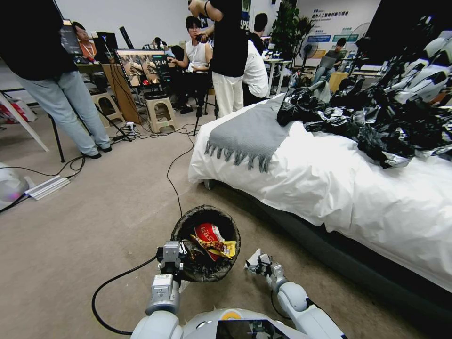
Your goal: Pick up the trash bin, then pick up the garbage from the floor and place it into the trash bin.
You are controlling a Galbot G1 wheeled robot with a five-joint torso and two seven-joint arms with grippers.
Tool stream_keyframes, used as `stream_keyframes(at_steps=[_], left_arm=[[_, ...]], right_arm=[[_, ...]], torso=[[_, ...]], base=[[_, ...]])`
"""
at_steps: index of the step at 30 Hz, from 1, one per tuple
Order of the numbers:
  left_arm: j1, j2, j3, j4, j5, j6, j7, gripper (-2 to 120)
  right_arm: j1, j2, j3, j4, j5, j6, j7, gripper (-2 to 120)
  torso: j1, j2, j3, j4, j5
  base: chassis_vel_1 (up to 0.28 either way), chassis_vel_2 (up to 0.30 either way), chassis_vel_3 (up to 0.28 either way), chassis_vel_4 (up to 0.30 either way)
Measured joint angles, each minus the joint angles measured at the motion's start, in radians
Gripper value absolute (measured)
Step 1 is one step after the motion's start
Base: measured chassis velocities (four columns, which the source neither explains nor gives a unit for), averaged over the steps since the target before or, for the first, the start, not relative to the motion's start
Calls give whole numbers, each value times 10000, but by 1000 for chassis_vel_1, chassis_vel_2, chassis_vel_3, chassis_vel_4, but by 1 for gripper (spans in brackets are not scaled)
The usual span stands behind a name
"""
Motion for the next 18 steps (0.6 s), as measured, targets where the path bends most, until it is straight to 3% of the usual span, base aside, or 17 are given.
stream_keyframes(at_steps=[6, 13, 16, 18], left_arm=[[50, 7, -33, 0, 21, -19, -6, 0], [56, 0, -47, -6, 28, -27, -9, 0], [47, -3, -34, -6, 31, -31, -11, 0], [47, -4, -28, -6, 32, -32, -12, 0]], right_arm=[[197, 230, -7, -477, -176, 202, -58, 99], [289, 283, 77, -793, -303, 446, -356, 78], [271, 313, 164, -932, -389, 606, -475, 61], [257, 319, 182, -957, -401, 636, -484, 58]], torso=[[1, 0, 0, 0, 0], [1, 0, 0, 0, 0], [0, 0, 0, 0, 0], [1, 0, 0, 0, 1]], base=[[0, 0, 0, 0], [0, 0, 0, 0], [0, 0, 0, 0], [0, 0, 0, 0]])
